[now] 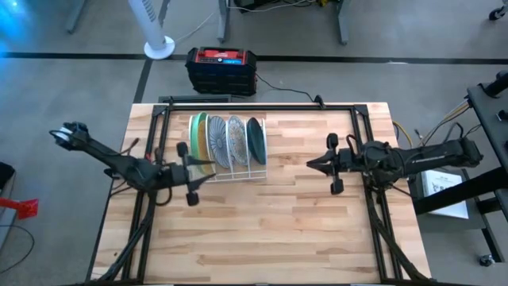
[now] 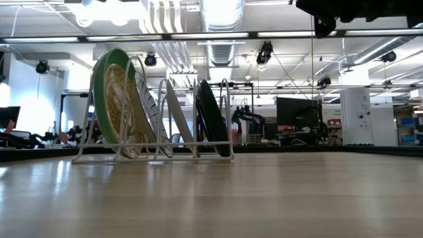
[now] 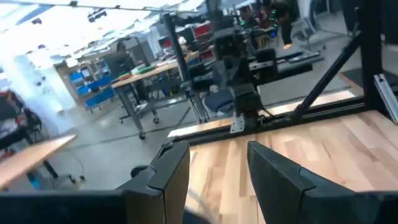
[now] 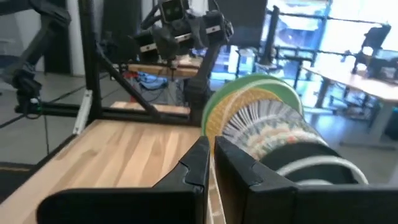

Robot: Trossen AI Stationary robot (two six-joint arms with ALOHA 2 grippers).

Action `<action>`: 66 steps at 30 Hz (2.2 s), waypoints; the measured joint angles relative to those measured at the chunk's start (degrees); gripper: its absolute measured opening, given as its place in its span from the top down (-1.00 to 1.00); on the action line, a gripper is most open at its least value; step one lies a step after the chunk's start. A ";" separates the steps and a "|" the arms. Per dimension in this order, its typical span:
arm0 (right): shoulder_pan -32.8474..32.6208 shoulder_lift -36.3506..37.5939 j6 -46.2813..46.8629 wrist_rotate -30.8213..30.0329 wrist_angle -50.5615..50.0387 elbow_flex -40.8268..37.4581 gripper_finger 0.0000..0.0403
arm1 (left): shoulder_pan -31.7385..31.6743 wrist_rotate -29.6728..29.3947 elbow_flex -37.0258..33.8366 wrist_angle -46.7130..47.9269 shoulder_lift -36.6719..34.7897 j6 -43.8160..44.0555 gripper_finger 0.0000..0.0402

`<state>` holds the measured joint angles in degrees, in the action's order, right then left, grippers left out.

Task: Sort dishes
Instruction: Return to Home Position

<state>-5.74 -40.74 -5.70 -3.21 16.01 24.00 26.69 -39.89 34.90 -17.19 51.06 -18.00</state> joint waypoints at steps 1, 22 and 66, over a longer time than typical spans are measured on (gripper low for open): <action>0.00 0.86 0.42 -0.60 -1.09 -0.24 0.92 | 0.14 -0.48 -1.90 0.00 -2.16 0.67 0.25; 0.17 16.80 -1.02 -4.86 5.47 -15.33 0.92 | 0.07 -13.67 -24.11 0.13 -25.06 4.34 0.25; 0.13 40.25 -0.36 -8.98 -5.89 -21.91 0.92 | -4.71 -50.18 -16.08 8.63 -28.40 2.78 0.28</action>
<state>-5.61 -0.49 -6.06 -12.19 10.12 2.09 21.98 -90.07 18.82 -8.56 22.66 -15.22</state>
